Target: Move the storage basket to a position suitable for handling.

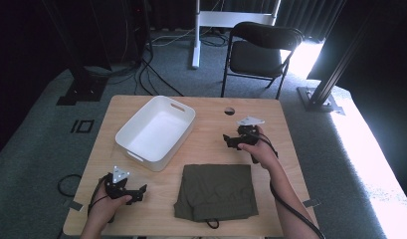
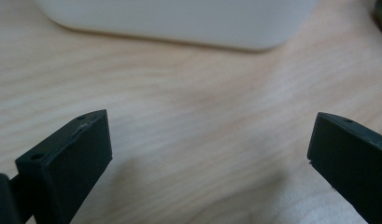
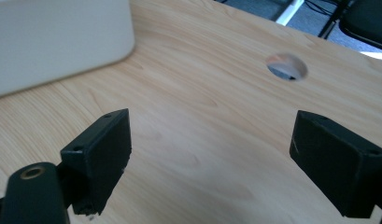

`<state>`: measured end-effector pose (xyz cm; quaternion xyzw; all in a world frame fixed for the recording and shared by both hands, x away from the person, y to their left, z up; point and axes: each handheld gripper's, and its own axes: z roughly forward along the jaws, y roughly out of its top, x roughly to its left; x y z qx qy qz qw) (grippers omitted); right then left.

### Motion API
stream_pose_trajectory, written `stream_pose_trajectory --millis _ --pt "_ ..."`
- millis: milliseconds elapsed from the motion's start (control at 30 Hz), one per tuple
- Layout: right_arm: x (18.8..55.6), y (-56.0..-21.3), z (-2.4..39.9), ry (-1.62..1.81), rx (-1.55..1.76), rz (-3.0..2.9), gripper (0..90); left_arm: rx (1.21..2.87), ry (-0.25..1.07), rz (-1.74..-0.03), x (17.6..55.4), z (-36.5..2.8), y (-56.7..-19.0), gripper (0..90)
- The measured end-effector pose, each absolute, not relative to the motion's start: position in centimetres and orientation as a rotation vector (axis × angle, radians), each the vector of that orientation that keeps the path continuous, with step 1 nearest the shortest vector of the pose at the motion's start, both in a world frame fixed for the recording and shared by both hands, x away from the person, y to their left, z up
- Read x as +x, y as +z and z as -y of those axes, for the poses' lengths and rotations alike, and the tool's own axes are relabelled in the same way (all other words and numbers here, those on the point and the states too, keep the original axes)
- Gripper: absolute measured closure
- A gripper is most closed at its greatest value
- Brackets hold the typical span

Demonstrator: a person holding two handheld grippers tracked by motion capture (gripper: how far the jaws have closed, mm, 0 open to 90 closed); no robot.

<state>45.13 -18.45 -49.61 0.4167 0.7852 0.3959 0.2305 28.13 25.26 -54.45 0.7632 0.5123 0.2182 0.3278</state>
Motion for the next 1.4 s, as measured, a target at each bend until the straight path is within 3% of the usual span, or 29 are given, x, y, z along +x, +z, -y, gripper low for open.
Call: stream_pose_trajectory --millis 367,1000,1400 --pt "48.0 -48.6 14.5 1.132 1.104 -2.168 12.6 1.873 0.722 -1.391 28.9 -25.5 -52.3 1.1" --pt "52.5 -46.0 8.2 1.221 1.089 -2.137 12.6 1.712 0.753 -1.341 29.9 -23.8 -47.3 1.1" --pt "54.6 -48.3 5.9 1.159 1.163 -2.134 12.6 1.687 0.741 -1.392 32.7 -23.6 -48.2 1.1"
